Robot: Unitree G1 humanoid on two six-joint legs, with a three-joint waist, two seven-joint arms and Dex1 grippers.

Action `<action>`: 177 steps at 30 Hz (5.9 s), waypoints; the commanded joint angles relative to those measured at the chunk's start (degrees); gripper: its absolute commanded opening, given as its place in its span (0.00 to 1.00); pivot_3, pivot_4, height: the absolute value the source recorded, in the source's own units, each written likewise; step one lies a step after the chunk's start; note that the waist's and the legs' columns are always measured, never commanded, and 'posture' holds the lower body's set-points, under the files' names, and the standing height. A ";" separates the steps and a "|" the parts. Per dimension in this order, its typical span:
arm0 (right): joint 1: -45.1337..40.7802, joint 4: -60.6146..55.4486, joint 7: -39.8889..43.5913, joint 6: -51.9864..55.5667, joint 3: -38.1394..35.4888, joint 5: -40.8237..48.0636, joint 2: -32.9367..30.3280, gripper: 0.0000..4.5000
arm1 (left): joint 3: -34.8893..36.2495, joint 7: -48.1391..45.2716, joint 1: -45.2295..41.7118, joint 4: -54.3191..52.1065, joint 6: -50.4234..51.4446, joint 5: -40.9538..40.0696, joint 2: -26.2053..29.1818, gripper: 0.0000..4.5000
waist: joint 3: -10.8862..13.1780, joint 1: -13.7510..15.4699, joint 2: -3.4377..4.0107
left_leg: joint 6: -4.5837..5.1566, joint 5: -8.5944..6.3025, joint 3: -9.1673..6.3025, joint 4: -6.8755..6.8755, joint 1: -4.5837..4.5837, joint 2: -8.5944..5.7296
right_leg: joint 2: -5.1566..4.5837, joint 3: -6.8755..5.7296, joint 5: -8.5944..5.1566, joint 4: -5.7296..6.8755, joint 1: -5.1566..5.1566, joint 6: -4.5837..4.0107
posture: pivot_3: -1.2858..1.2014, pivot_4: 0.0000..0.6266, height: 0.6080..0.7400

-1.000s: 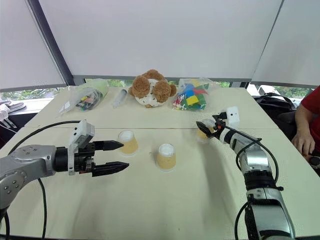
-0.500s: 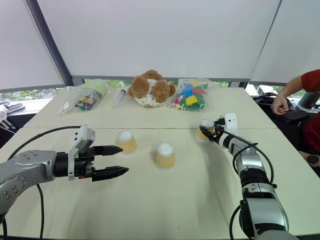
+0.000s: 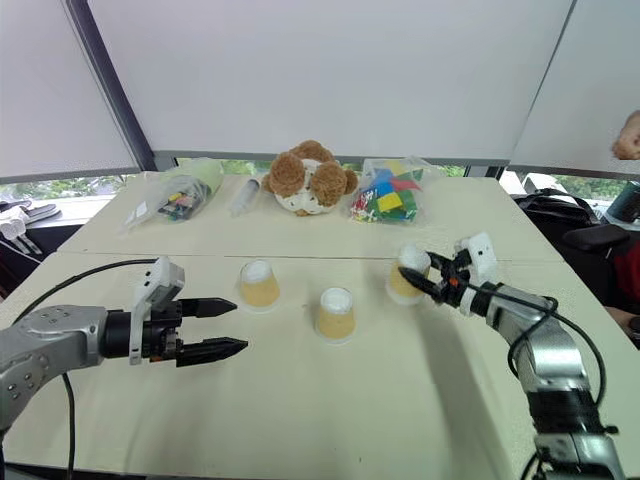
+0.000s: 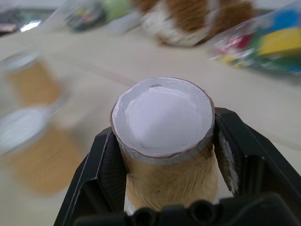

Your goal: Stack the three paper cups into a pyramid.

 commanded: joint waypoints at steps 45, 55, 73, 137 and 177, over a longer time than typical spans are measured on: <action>1.34 0.67 -0.77 -8.93 9.04 -6.93 5.98 0.99 | 0.52 -0.72 -0.67 0.94 -0.13 1.94 -0.45 1.00 | -0.01 0.03 -0.01 | 0.13 -0.07 0.01 0.04 -0.02 -0.01 | 0.01 0.01 -0.01 0.13 -0.09 -0.01 | 0.52 0.24 1.00; 5.78 -17.31 -1.95 3.77 1.22 1.20 -0.07 0.99 | 2.45 -2.49 1.30 11.26 -5.48 7.19 -0.62 1.00 | -0.01 0.22 -0.02 | 0.13 -0.07 0.01 0.05 -0.03 -0.01 | 0.00 0.01 -0.02 0.17 -0.11 -0.03 | 0.52 0.24 1.00; -2.63 -29.60 -4.31 29.55 -4.16 27.84 -9.55 0.99 | -7.97 -5.98 -18.32 42.61 -35.88 28.46 -15.11 1.00 | -0.06 0.74 -0.12 | 0.20 -0.11 0.00 0.09 -0.15 -0.02 | -0.01 0.01 -0.01 0.15 -0.17 -0.02 | 0.52 0.24 1.00; 23.44 -35.36 -10.40 25.67 -19.93 22.39 -11.35 1.00 | -17.95 -31.30 -60.58 83.71 -50.83 39.14 -45.31 0.51 | -0.02 1.73 -0.22 | 0.31 -0.16 -0.30 0.26 -0.32 -0.11 | 0.09 0.01 -0.03 0.14 -0.17 0.04 | 0.52 0.24 1.00; 22.05 -30.81 -8.76 22.69 -16.07 20.18 -11.50 1.00 | -8.43 -31.77 -56.04 63.87 -30.06 31.39 -32.37 1.00 | -0.03 1.43 -0.20 | 0.31 -0.16 -0.31 0.23 -0.30 -0.11 | 0.10 0.01 -0.03 0.19 -0.19 0.05 | 0.52 0.24 1.00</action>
